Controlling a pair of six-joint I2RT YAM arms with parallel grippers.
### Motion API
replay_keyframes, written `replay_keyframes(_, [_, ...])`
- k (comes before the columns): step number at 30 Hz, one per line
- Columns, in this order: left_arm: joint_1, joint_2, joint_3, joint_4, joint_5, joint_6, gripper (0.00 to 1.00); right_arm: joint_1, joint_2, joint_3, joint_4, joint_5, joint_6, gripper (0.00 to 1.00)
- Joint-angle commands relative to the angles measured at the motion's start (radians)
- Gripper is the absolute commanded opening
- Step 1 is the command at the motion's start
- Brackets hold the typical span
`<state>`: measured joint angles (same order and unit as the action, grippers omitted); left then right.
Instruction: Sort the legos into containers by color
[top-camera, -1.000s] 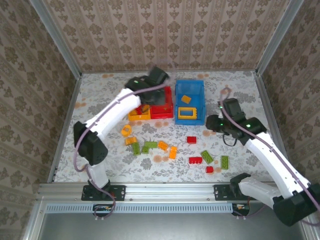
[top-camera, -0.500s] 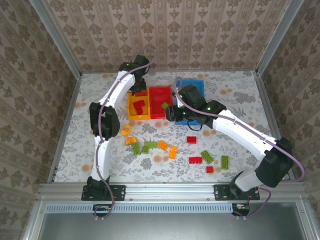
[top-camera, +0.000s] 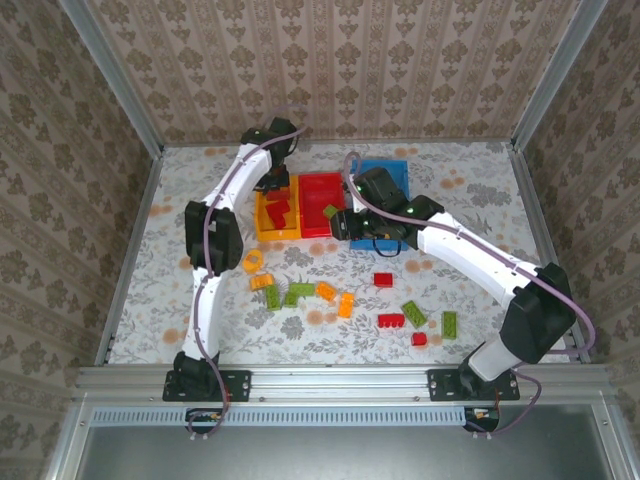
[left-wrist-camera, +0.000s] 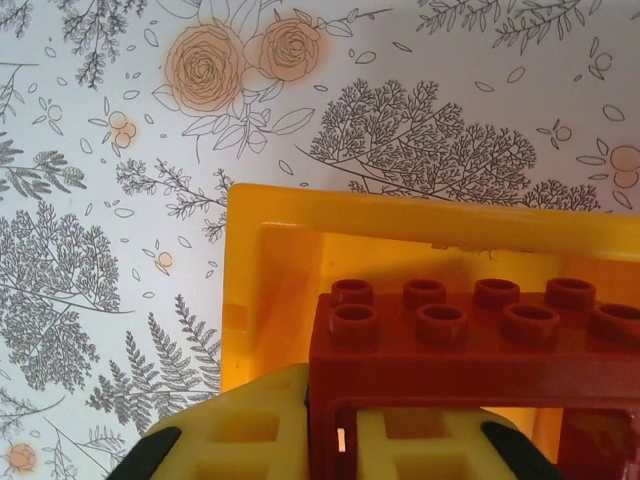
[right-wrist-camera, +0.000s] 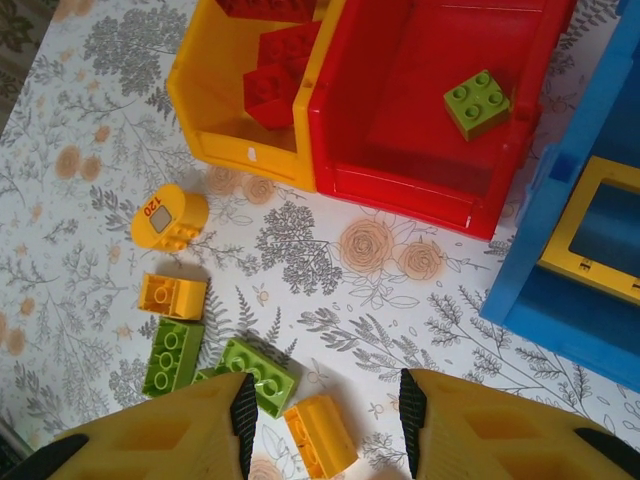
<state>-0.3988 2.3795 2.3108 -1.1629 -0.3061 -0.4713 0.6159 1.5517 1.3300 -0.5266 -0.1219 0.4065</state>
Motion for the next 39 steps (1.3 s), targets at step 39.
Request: replay_keyframes(39, [-0.39,-0.969,-1.059,0.527,0.349,-0.006,0.59,-0.22,-0.319,-0.364,-0.419,0.077,0.213,0.59])
